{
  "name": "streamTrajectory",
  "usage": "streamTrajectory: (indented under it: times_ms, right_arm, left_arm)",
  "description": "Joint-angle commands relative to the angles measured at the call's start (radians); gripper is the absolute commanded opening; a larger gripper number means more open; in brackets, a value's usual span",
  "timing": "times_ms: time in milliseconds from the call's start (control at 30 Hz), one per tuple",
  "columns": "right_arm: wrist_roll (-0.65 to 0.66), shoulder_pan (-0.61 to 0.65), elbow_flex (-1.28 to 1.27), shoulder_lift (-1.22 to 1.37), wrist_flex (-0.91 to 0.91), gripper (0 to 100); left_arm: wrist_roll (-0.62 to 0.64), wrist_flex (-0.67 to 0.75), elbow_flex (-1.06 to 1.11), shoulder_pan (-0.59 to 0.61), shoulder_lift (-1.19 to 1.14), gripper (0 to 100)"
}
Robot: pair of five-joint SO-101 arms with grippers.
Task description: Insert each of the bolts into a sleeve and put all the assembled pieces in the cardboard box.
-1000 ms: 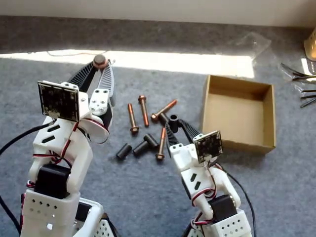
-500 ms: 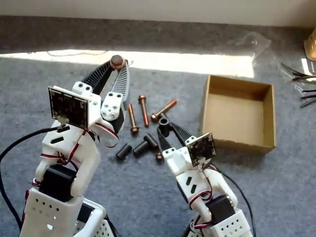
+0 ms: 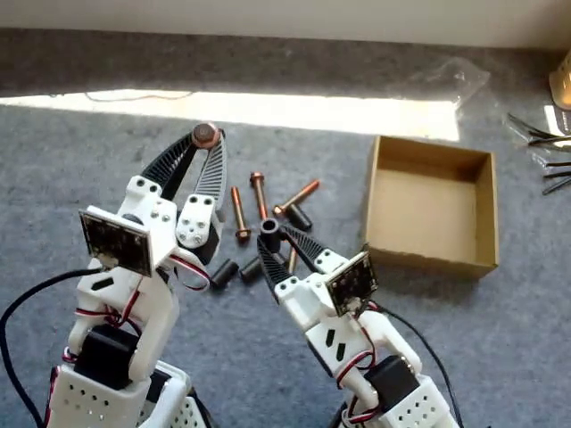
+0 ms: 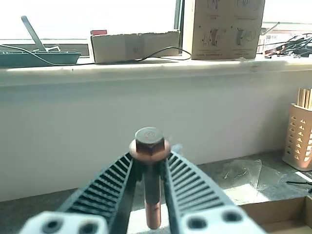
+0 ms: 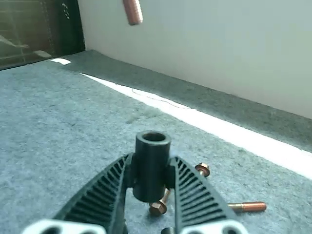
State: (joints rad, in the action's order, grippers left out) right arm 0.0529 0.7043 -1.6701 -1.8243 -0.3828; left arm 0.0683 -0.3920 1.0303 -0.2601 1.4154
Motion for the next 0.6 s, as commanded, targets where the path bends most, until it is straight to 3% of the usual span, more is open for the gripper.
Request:
streamTrajectory:
  times_ms: [0,233,567]
  right_arm:
    - [-0.003,0.048,-0.143,-0.012,0.044,0.5]
    - [-0.003,0.053,-0.143,-0.013,0.156,0.5]
    - [-0.003,0.056,-0.147,-0.01,0.159,0.5]
  left_arm:
    - [0.002,0.029,-0.001,-0.018,0.051,1]
    - [0.002,0.028,0.047,-0.016,0.107,1]
    - [0.003,0.028,0.17,-0.015,0.243,1]
